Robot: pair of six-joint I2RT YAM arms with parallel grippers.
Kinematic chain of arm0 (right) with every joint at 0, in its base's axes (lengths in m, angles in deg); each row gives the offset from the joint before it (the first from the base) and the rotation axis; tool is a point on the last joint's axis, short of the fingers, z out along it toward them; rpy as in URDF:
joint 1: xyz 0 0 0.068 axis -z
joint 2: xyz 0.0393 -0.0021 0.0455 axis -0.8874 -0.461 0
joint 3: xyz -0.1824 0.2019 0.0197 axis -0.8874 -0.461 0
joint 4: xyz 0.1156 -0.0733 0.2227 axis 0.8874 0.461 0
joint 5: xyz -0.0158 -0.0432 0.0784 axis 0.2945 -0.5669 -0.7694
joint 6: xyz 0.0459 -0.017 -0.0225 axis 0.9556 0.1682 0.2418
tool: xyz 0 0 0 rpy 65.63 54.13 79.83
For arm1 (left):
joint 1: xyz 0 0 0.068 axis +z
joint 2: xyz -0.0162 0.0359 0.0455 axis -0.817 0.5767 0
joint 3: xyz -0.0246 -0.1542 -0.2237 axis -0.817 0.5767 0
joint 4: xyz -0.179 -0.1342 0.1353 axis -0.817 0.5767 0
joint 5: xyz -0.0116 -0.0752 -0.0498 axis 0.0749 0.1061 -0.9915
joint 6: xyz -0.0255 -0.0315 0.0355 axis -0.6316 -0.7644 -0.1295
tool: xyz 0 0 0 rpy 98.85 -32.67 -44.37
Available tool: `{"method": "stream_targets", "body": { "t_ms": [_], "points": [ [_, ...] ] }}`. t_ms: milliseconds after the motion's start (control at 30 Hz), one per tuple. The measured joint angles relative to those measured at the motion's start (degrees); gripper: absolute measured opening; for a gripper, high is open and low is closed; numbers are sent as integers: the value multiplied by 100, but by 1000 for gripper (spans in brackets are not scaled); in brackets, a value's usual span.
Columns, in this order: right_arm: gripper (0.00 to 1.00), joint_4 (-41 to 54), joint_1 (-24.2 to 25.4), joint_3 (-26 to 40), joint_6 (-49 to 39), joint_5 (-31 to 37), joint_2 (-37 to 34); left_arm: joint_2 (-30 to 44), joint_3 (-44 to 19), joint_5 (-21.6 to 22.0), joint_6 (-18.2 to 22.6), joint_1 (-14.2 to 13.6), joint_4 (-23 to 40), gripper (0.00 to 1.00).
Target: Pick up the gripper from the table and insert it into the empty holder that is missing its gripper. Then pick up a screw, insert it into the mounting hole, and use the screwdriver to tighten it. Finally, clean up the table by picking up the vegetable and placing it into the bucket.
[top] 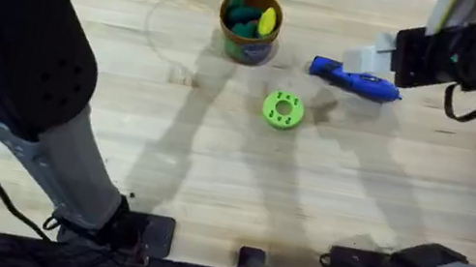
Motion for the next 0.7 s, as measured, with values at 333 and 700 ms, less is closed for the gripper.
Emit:
{"method": "stream_targets", "body": {
  "t_ms": [333, 700],
  "points": [
    [970, -2, 0, 0, 0, 1, -97, -5, 0, -23, 20, 0, 229, 986],
    [970, 0, 0, 0, 0, 7, 86, -1278, -38, -16, 346, 21, 1204, 986]
  ]
}}
